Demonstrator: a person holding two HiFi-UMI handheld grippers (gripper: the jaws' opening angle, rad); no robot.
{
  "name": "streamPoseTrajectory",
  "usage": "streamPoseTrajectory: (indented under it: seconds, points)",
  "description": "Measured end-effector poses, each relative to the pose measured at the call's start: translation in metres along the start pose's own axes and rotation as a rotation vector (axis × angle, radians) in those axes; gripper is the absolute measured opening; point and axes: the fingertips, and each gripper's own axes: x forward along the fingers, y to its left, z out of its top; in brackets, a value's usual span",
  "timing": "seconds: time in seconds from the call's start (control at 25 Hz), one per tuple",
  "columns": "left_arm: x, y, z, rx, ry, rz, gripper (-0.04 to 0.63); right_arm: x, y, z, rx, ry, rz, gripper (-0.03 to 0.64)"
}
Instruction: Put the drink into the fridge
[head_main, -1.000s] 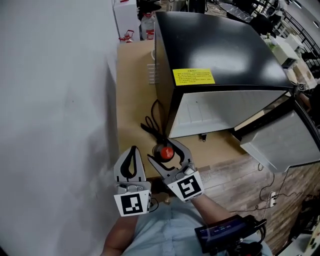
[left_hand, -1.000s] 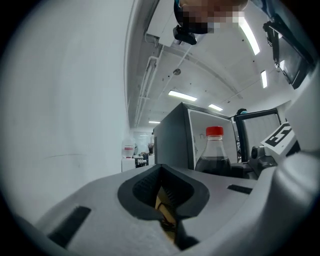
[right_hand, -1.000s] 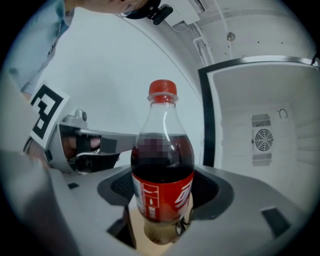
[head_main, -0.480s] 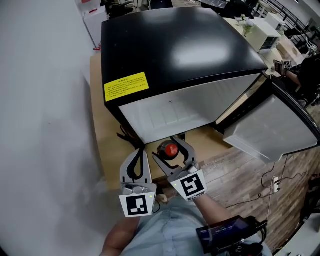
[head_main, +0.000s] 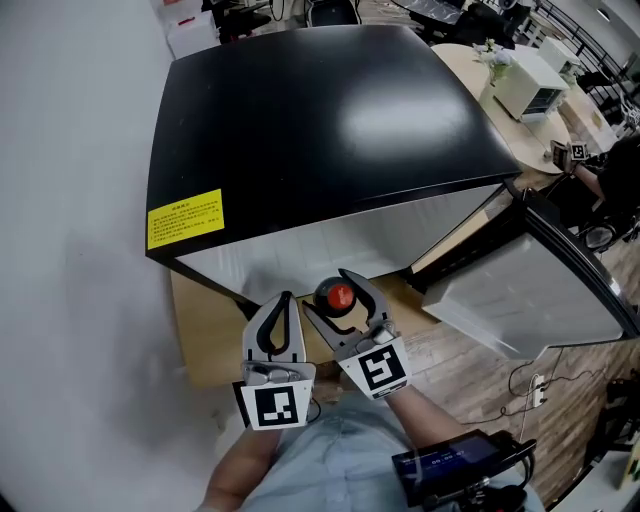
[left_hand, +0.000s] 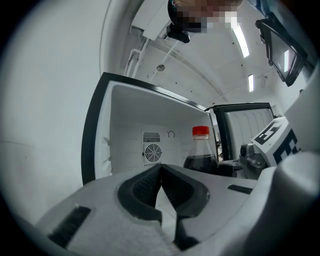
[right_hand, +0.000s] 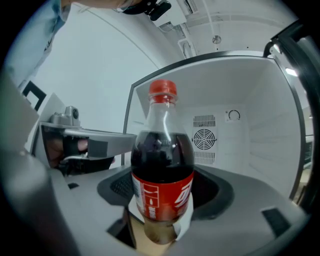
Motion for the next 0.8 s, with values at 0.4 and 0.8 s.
streamPoseTrajectory:
  seconds: [0.4,0.8]
  points:
    - [0.028,-0.005,0.002,0.000,-0.010,0.044,0.008,0.003,-0.032,-0.006,0.003,0.009,0.008,0.310]
    - [0.060,-0.010,-0.007,0.026,-0.010,0.059,0.009,0.007,-0.071,-0.016,0.027,0.016,-0.034,0.310]
